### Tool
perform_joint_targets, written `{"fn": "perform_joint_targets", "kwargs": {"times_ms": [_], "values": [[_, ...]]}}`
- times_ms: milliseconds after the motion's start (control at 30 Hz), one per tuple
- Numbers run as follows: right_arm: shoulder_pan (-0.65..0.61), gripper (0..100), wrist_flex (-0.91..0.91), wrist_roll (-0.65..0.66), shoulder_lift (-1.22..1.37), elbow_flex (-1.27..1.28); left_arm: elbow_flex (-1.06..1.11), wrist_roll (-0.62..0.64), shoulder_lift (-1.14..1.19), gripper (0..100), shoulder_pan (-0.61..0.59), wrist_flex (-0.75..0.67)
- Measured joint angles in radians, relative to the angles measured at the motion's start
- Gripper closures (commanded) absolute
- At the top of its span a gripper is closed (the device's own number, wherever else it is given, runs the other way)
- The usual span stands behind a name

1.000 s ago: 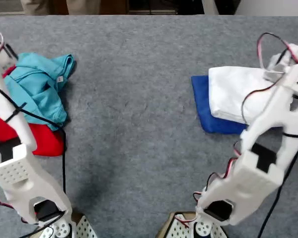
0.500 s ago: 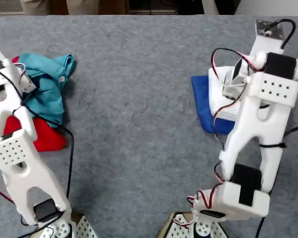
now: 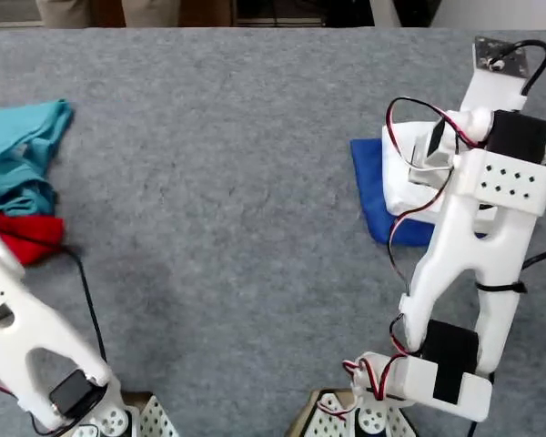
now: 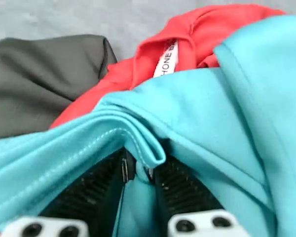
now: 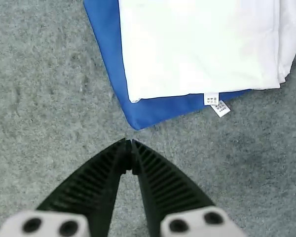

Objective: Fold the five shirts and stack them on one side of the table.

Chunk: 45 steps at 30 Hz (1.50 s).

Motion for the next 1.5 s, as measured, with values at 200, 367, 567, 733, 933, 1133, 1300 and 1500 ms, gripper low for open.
{"fn": "perform_joint_targets", "kwargs": {"times_ms": [200, 367, 567, 733, 933, 1133, 1300, 1500], "values": [[-0.046, 99.3, 0.0, 0.107, 0.0, 0.002, -0.21, -0.002, 0.015, 81, -0.009, 0.256], [-0.114, 99.3, 0.0, 0.175, 0.0, 0.002, -0.446, 0.015, 0.005, 81, 0.068, 0.479], [-0.167, 99.3, 0.0, 0.212, 0.0, 0.002, -0.45, 0.098, -0.094, 92, 0.078, 0.508], [-0.181, 99.3, 0.0, 0.212, 0.0, 0.002, -0.419, 0.052, -0.084, 85, 0.066, 0.508], [-0.181, 99.3, 0.0, 0.212, 0.0, 0.002, -0.388, 0.043, 0.068, 82, 0.054, 0.497], [-0.18, 99.3, 0.0, 0.212, 0.0, 0.002, -0.39, 0.041, 0.18, 91, 0.057, 0.489], [-0.181, 99.3, 0.0, 0.212, 0.0, 0.058, -0.391, 0.038, 0.189, 97, 0.066, 0.486], [-0.187, 99.3, 0.0, 0.212, 0.0, 0.149, -0.414, 0.038, 0.161, 98, 0.087, 0.503]]}}
